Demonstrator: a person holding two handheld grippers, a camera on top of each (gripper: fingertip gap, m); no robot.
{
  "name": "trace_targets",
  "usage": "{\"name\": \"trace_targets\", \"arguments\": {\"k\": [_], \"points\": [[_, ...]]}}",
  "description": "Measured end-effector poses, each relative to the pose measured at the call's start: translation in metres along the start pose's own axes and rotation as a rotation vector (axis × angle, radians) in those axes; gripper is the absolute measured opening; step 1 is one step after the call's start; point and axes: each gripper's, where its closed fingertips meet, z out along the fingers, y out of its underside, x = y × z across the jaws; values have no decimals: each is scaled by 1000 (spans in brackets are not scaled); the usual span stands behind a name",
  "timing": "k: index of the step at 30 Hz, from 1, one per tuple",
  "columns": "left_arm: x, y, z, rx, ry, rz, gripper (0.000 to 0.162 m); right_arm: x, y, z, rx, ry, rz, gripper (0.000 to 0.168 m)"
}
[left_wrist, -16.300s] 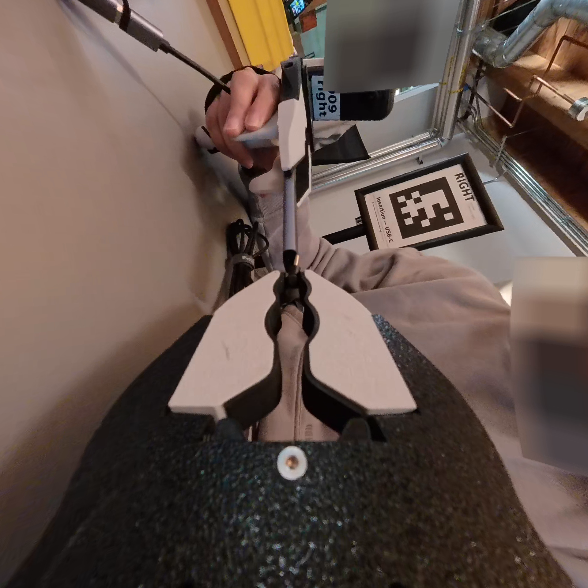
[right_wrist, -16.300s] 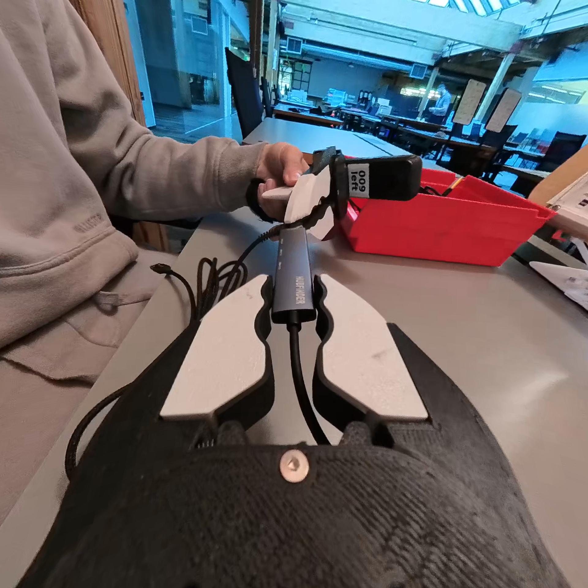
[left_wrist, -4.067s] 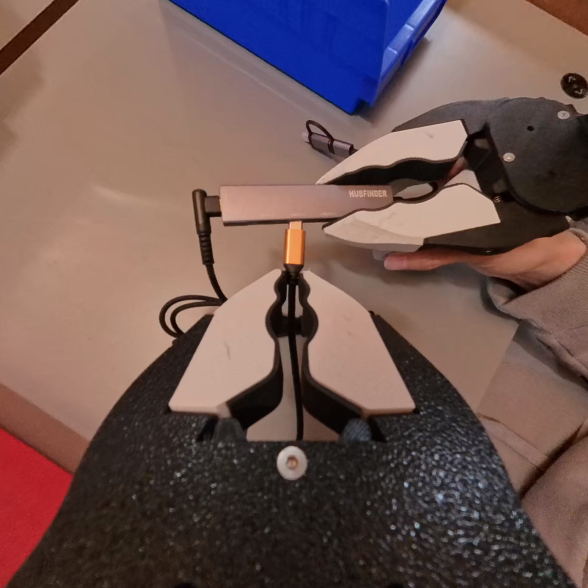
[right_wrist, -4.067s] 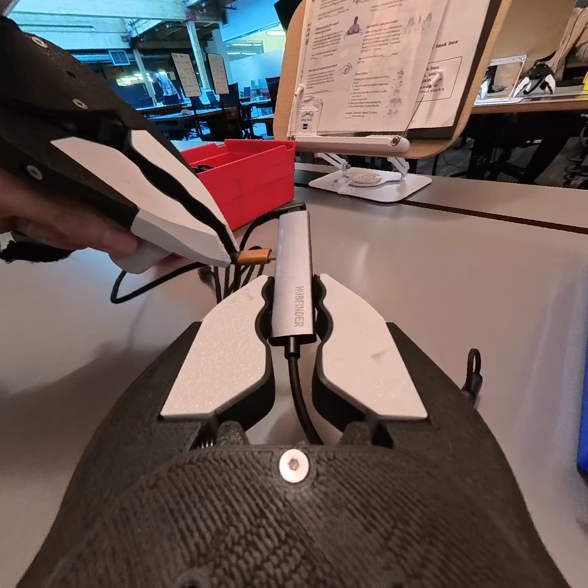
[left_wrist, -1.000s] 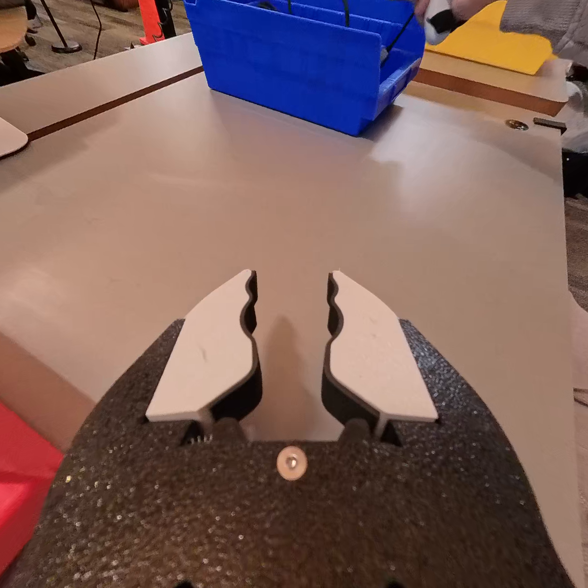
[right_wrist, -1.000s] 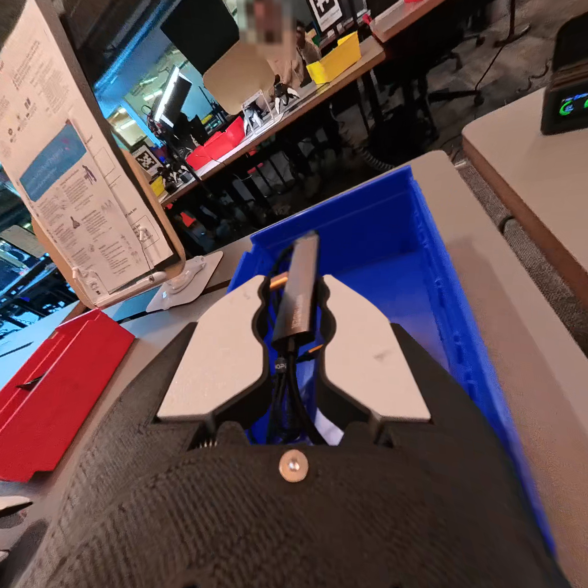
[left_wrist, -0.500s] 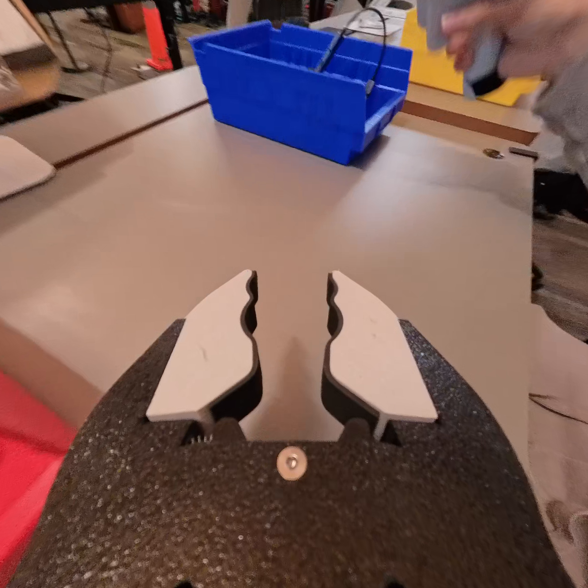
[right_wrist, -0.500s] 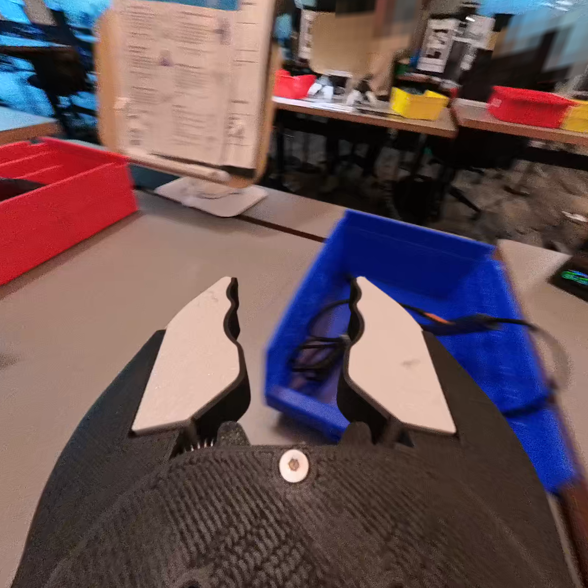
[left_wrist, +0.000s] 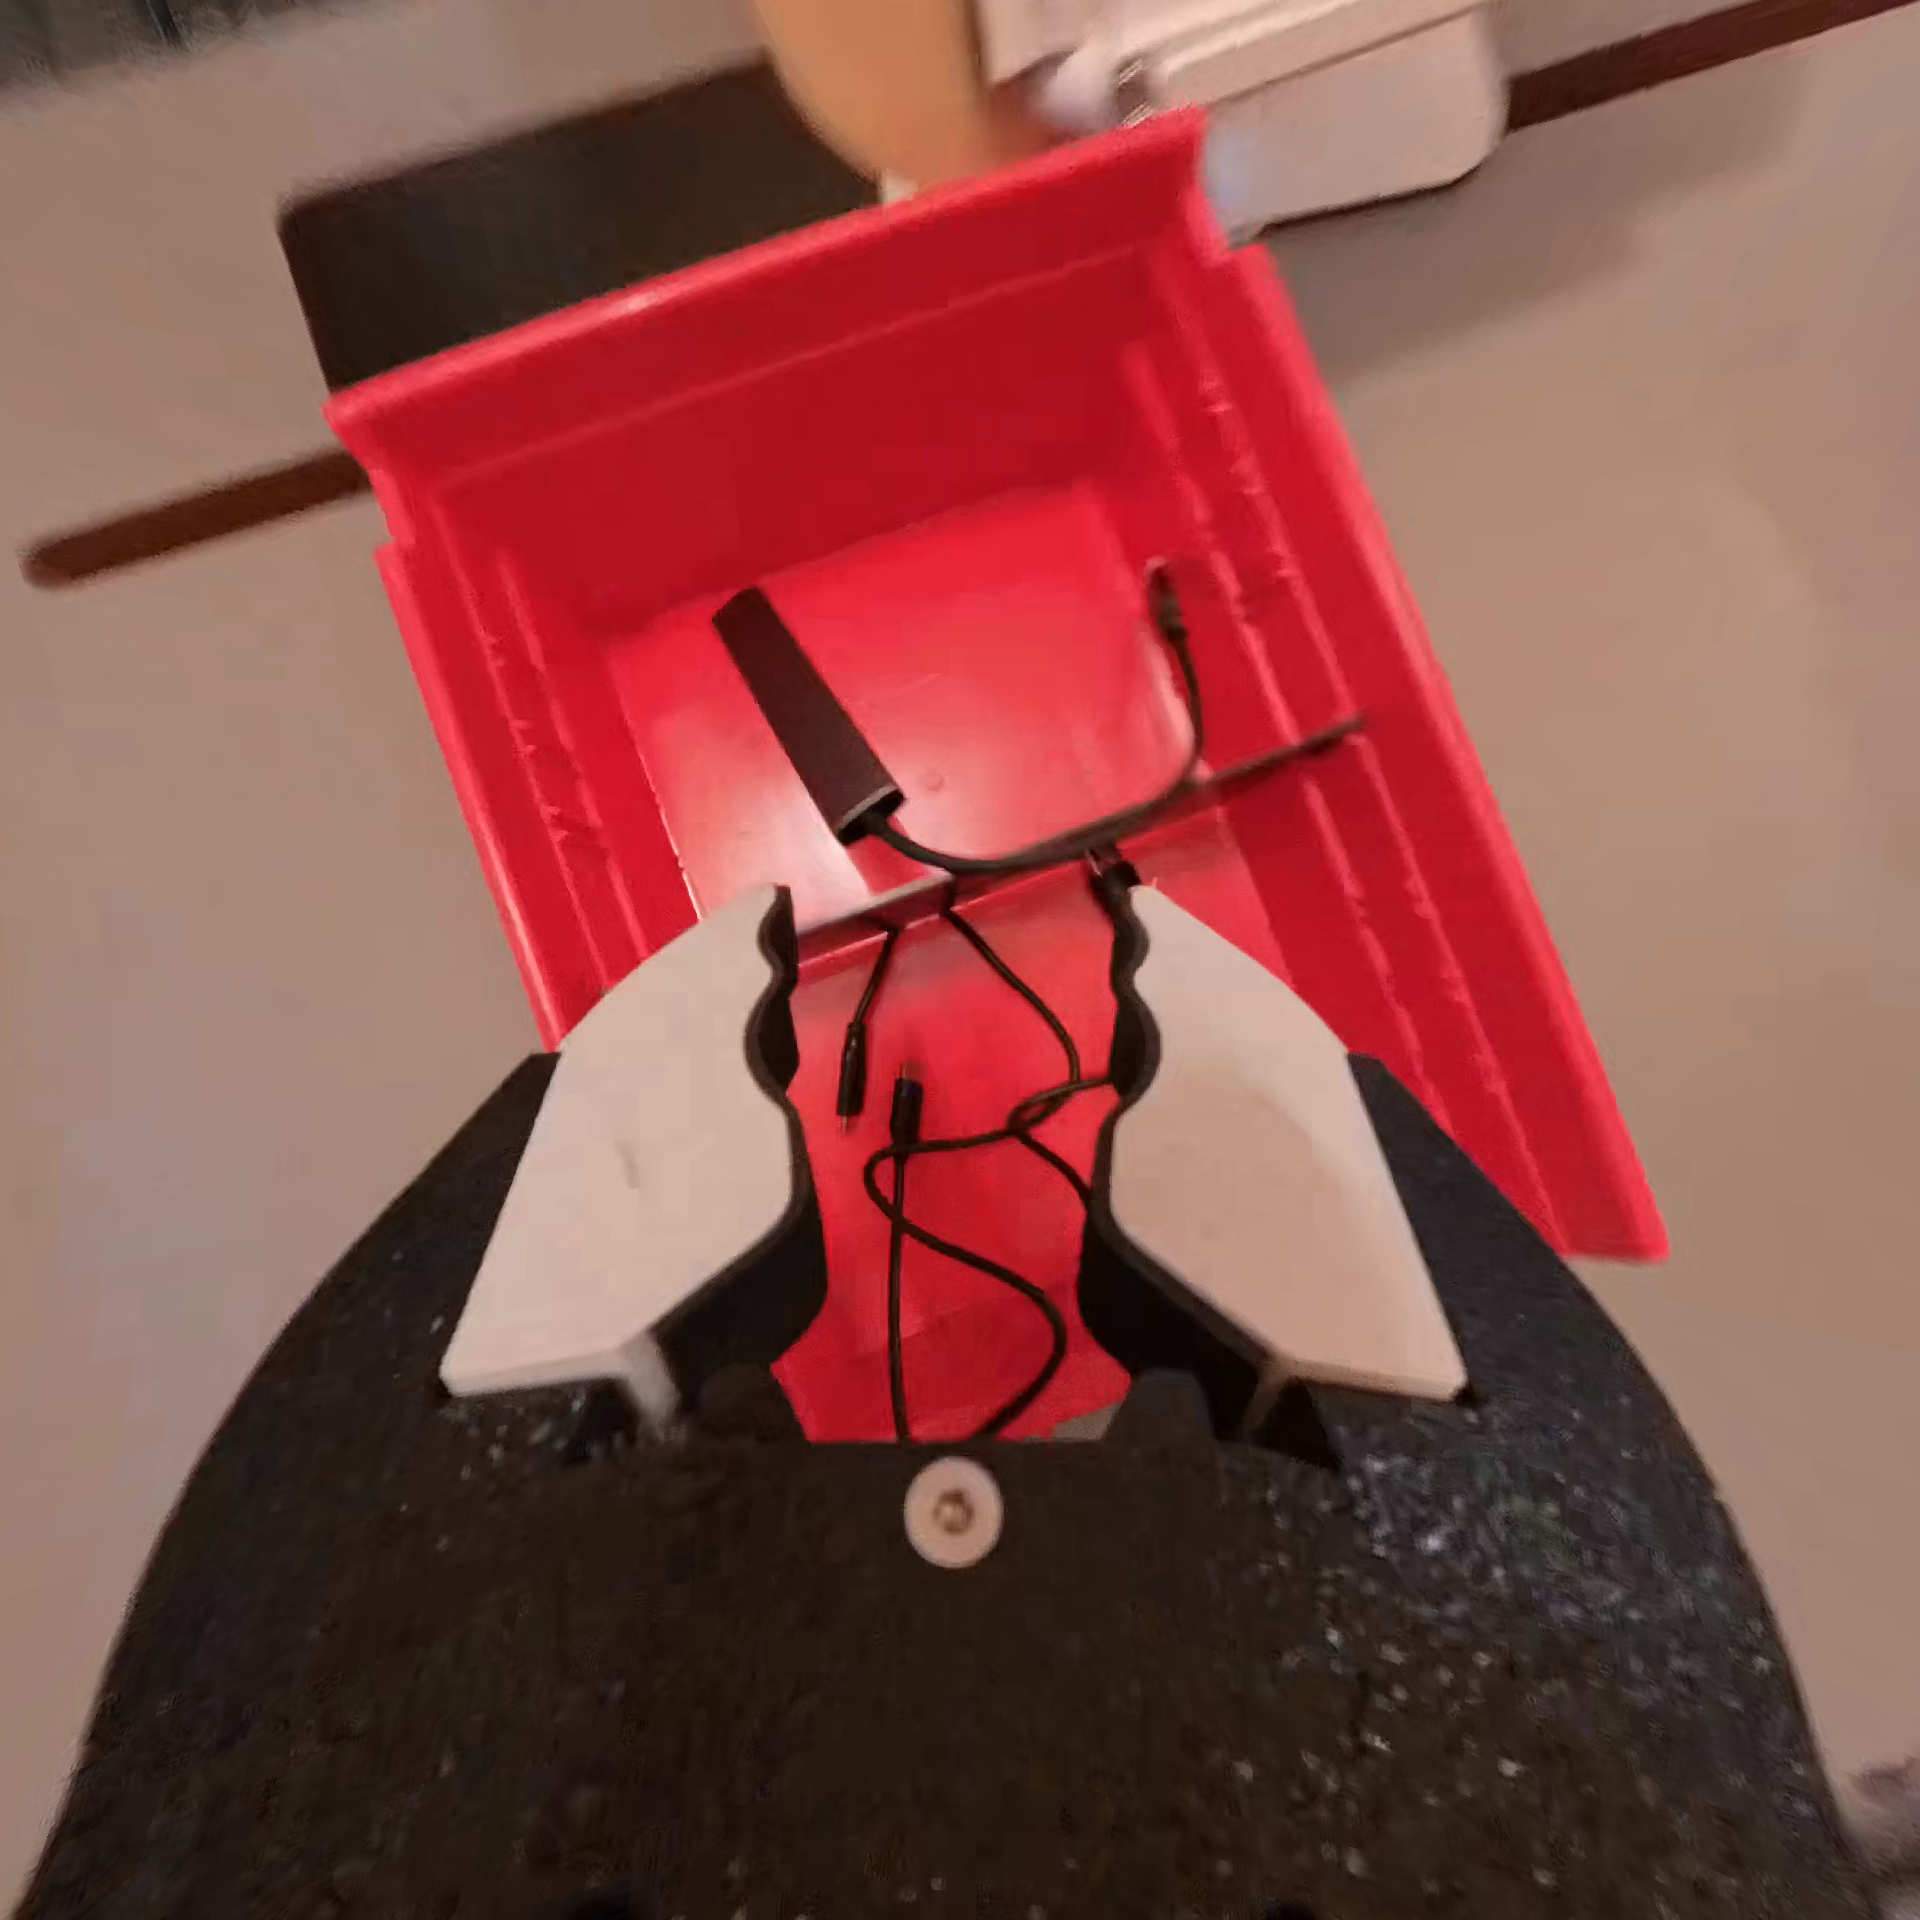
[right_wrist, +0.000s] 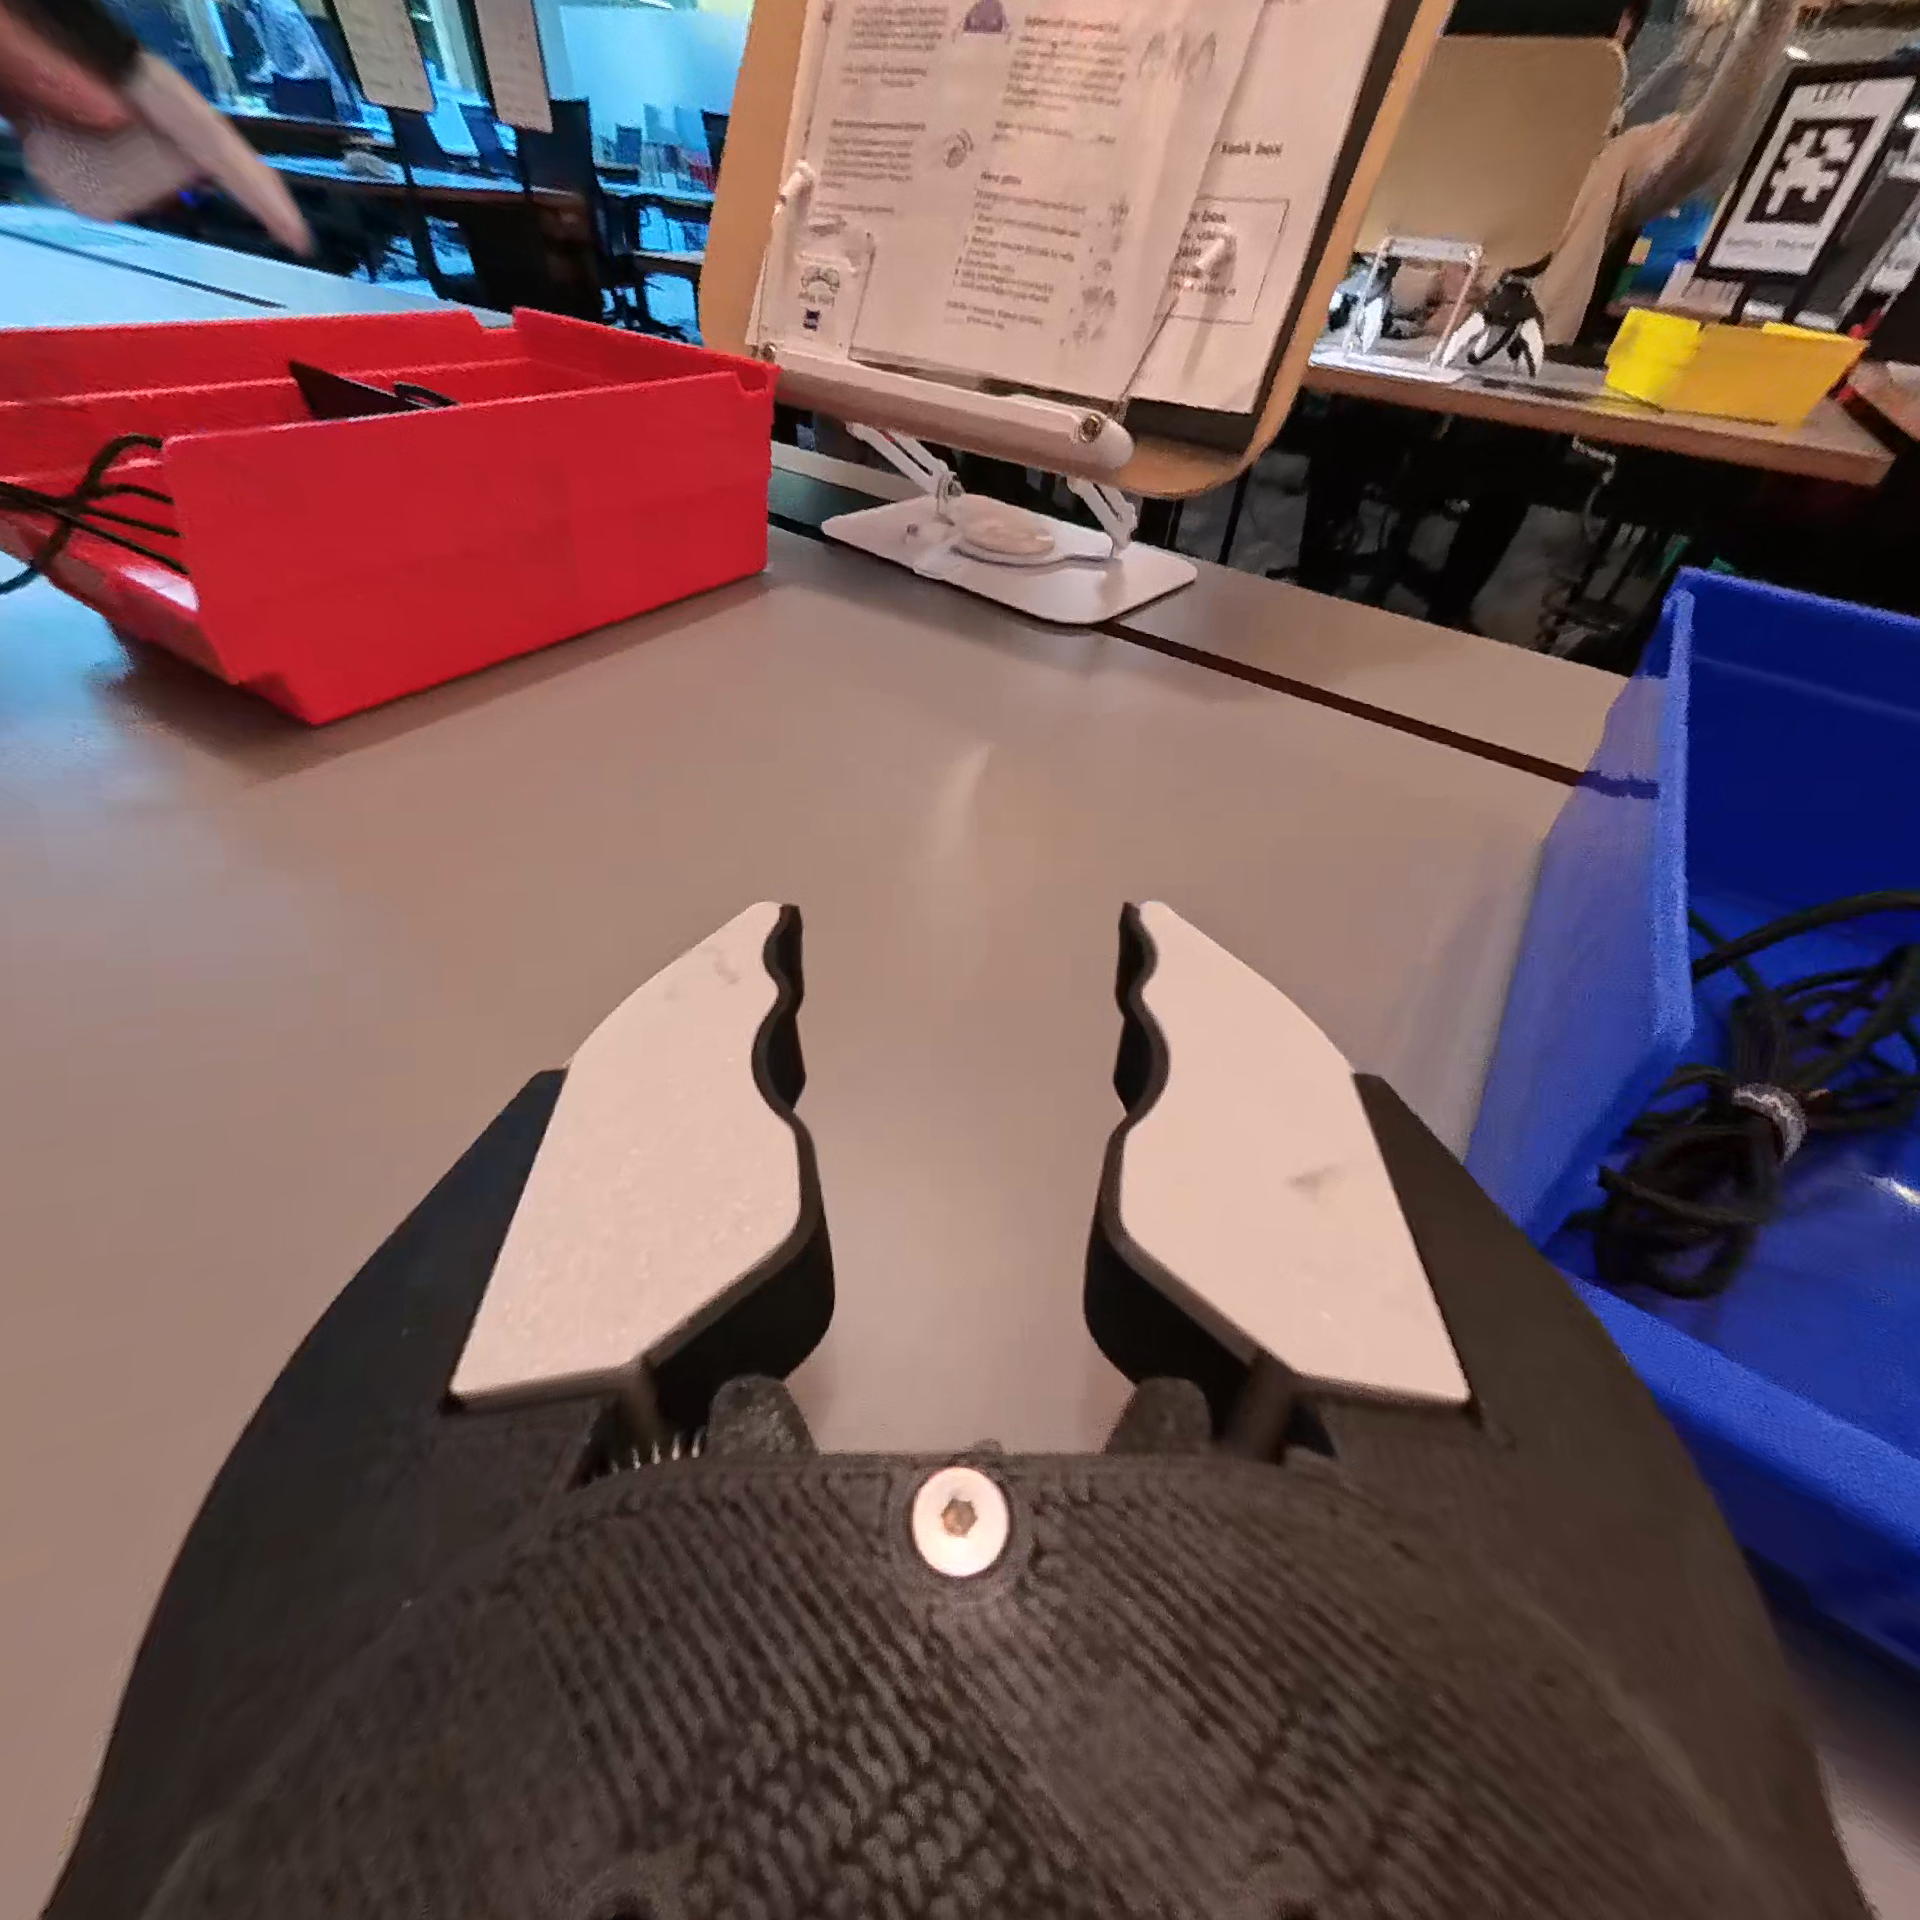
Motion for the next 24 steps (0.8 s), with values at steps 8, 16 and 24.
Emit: {"name": "trace_targets", "arguments": {"k": [8,16,24], "points": [[-38,10,88,-507,5,-279,62,0,-4,-5,38,-56,60,59],[-27,10,92,-590,18,-284,24,1,-3,-4,28,-68,84,54],[-7,-41,31,-293,-38,226,23,1,-5,-6,48,-84,107,54]]}}
